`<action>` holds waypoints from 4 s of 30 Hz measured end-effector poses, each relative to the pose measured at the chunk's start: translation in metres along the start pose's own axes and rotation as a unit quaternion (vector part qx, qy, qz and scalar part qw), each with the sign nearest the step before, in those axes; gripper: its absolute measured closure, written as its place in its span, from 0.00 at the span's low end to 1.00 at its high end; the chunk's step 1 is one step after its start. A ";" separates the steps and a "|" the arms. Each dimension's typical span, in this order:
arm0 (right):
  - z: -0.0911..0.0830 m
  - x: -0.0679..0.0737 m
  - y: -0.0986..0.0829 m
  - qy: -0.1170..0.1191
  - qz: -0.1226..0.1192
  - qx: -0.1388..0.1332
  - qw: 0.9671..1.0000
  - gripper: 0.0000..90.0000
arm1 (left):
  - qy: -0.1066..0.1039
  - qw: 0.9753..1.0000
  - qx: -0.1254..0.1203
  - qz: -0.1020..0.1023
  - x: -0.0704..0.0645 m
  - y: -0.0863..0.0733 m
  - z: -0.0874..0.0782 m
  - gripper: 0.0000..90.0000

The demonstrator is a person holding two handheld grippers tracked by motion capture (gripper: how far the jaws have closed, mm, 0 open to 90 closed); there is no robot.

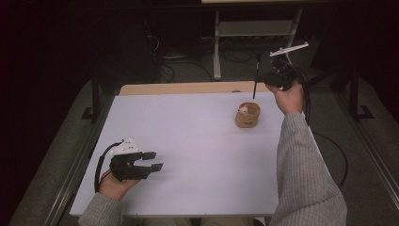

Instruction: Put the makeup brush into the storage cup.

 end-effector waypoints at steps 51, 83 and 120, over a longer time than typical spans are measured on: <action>0.024 -0.010 -0.042 -0.002 0.040 -0.005 0.999 0.94 | 0.003 1.000 -0.006 0.005 0.000 -0.001 0.003 0.34; 0.038 -0.011 -0.063 0.001 0.051 0.004 0.999 0.94 | -0.005 1.000 -0.011 0.005 -0.001 0.000 0.006 0.34; 0.050 -0.017 -0.085 -0.005 0.066 0.012 0.998 0.86 | -0.009 1.000 -0.006 0.007 -0.001 0.001 0.007 0.34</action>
Point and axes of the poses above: each handheld gripper's, and its own axes: z roughly forward along the jaws, y roughly out of its top, x roughly to its left, the point moved 1 cm from there along z, roughly forward along the jaws, and after that the axes turned 4 degrees about z, right-handed, at the moved point
